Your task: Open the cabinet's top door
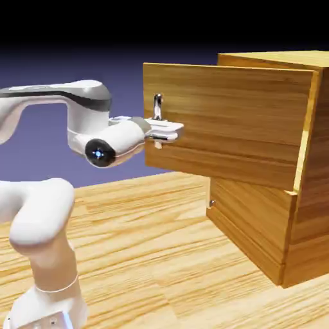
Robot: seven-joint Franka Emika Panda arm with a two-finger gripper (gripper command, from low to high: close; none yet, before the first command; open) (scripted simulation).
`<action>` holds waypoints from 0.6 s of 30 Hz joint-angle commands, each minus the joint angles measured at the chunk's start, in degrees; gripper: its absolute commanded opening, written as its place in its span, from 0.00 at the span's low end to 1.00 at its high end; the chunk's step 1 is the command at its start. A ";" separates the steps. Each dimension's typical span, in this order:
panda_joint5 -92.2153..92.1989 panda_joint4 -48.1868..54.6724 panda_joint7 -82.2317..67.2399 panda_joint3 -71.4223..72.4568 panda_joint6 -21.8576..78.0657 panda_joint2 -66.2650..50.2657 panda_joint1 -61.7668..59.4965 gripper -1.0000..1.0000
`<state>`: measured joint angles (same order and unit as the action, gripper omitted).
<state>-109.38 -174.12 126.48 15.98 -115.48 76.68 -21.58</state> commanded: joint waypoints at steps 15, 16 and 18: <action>33.21 4.50 -5.60 -31.14 23.86 -10.82 -5.48 0.00; 35.42 5.60 -6.33 -33.22 25.59 -12.53 -5.39 0.00; 39.77 8.20 -7.89 -37.37 29.18 -16.26 -4.84 0.00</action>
<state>-69.64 -165.91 118.60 -21.39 -86.36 60.42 -26.42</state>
